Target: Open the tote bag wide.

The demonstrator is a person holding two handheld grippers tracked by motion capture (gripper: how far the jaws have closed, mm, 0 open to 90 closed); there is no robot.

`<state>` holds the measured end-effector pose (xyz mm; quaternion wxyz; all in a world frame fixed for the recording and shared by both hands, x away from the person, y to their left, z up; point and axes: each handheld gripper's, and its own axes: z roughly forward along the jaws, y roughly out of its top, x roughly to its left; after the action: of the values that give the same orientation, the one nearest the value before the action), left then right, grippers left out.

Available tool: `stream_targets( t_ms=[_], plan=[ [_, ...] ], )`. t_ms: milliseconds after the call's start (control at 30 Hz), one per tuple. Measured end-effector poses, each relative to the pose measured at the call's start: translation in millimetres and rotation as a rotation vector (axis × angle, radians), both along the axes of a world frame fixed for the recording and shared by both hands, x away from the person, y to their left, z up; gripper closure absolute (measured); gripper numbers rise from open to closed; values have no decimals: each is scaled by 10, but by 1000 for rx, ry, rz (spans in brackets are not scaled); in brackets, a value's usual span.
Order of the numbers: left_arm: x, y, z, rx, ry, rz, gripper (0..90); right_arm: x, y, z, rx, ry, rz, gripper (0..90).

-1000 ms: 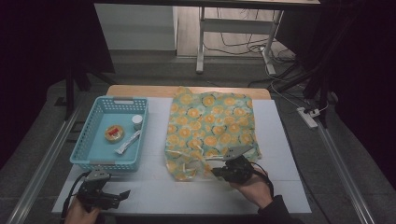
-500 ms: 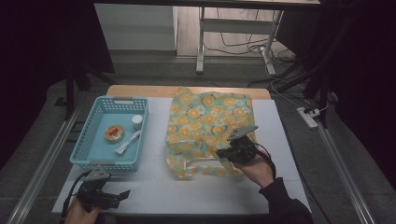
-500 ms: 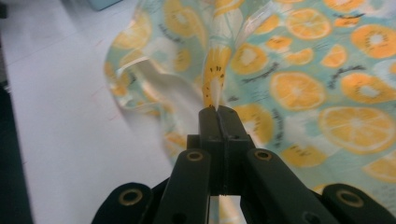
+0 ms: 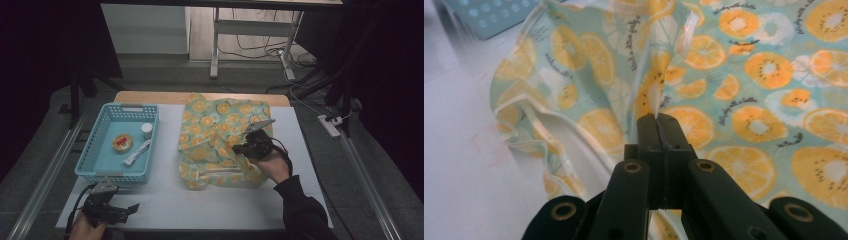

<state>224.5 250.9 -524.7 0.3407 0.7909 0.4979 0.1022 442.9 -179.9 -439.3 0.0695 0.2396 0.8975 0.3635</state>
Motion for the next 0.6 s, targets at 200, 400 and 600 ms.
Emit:
stream_targets(
  t_ms=[200,400,600],
  plan=[
    [1,0,0,0,0,0,9,190,15,15,2,-4,-17,898],
    [2,-1,-1,0,0,-1,10,370,60,-37,-4,-8,-33,898],
    [2,-1,-1,1,1,-1,10,521,105,-162,-25,-15,-48,897]
  ],
)
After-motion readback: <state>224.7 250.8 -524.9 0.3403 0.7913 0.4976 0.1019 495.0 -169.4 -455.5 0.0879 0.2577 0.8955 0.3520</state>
